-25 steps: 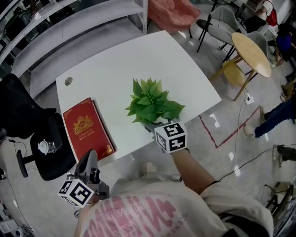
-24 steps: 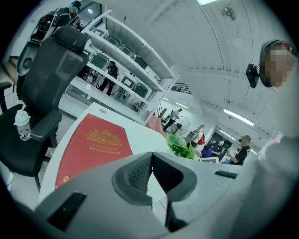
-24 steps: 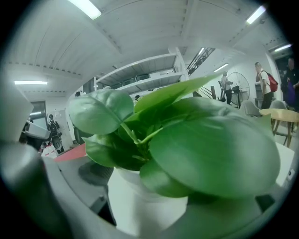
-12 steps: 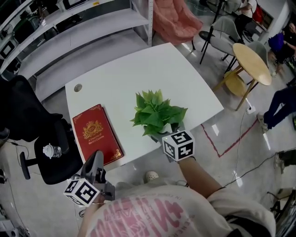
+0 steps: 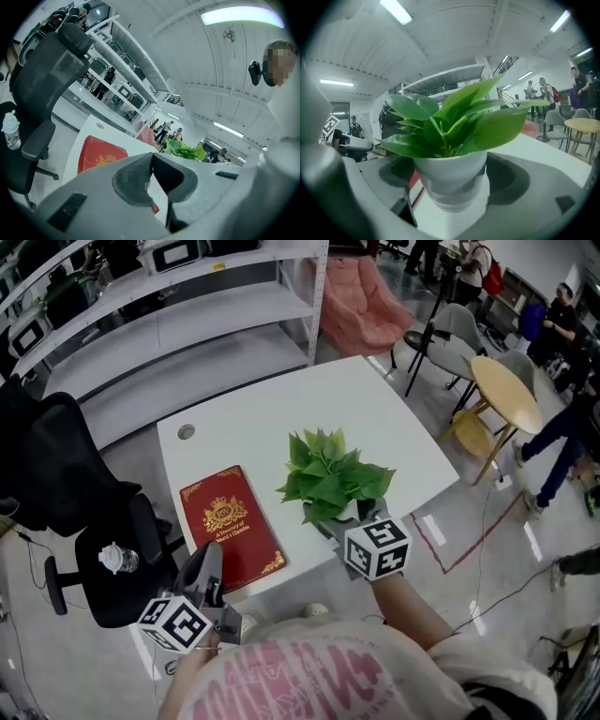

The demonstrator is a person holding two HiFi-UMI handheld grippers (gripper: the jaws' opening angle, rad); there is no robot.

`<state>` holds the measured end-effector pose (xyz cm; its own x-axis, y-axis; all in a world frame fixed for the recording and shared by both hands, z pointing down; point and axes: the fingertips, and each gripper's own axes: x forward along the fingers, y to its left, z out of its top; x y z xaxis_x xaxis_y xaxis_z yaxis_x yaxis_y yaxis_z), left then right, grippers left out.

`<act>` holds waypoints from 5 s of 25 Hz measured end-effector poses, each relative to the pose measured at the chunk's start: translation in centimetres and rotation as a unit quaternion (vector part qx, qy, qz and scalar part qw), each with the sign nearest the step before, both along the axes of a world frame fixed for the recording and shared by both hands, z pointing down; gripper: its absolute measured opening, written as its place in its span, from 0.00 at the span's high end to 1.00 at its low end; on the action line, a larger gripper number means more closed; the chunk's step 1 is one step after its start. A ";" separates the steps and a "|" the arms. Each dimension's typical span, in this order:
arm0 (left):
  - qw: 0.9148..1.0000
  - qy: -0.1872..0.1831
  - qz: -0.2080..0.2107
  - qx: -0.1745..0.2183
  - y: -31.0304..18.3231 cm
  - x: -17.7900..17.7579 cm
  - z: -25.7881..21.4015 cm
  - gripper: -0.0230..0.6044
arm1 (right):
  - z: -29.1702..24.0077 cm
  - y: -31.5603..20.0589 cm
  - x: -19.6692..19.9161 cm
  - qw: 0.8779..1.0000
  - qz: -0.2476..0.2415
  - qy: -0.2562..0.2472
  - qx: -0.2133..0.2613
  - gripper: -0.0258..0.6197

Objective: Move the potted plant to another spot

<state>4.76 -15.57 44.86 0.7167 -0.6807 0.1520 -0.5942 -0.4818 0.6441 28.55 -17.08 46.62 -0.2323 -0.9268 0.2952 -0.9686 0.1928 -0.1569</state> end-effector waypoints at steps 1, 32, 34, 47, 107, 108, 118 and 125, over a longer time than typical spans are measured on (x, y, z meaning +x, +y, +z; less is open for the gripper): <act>1.000 0.002 0.003 0.005 -0.1 -0.3 -0.3 0.96 | -0.4 0.2 -0.3 1.000 0.003 0.000 0.004 0.20; 0.997 0.039 0.049 0.052 -6.9 -17.9 -3.7 0.96 | -8.7 -3.9 -19.2 0.996 0.033 0.027 0.080 0.20; 0.997 0.039 0.042 0.047 -7.2 -18.6 -3.4 0.96 | -8.5 -4.6 -20.0 0.996 0.025 0.028 0.076 0.20; 0.998 0.038 -0.025 0.038 -11.5 -21.8 -3.9 0.96 | -8.8 -12.3 -23.2 0.997 -0.046 0.025 0.064 0.20; 0.960 -0.043 -0.267 -0.068 -6.8 -32.6 3.8 0.96 | 4.9 -33.4 -29.7 0.983 -0.173 0.055 -0.040 0.20; 0.960 -0.044 -0.268 -0.069 -6.8 -32.7 3.8 0.96 | 5.1 -33.5 -29.7 0.983 -0.172 0.056 -0.042 0.20; 0.960 -0.050 -0.263 -0.078 -6.8 -32.6 4.6 0.96 | 6.8 -33.8 -29.4 0.983 -0.165 0.042 -0.074 0.20; 0.962 -0.047 -0.259 -0.076 -7.1 -32.5 4.6 0.96 | 7.2 -33.6 -29.5 0.980 -0.172 0.040 -0.090 0.20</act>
